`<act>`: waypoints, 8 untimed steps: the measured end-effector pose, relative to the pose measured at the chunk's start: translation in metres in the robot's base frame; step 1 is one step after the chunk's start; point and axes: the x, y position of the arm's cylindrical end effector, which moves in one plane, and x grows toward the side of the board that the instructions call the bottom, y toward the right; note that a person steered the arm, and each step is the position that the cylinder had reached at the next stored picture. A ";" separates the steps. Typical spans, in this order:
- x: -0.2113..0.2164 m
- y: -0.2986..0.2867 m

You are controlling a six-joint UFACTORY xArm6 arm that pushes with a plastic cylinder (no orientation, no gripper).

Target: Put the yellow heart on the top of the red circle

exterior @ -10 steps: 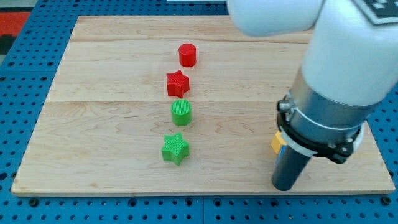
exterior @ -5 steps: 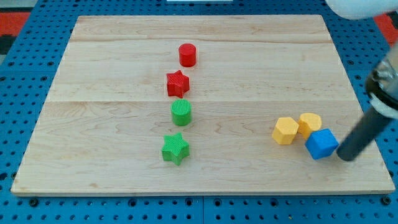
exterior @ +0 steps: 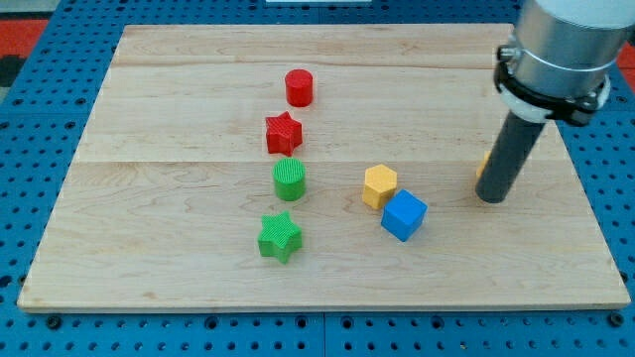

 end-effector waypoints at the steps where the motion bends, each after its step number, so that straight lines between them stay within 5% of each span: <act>1: 0.018 0.006; 5: -0.042 0.057; 8: -0.097 -0.078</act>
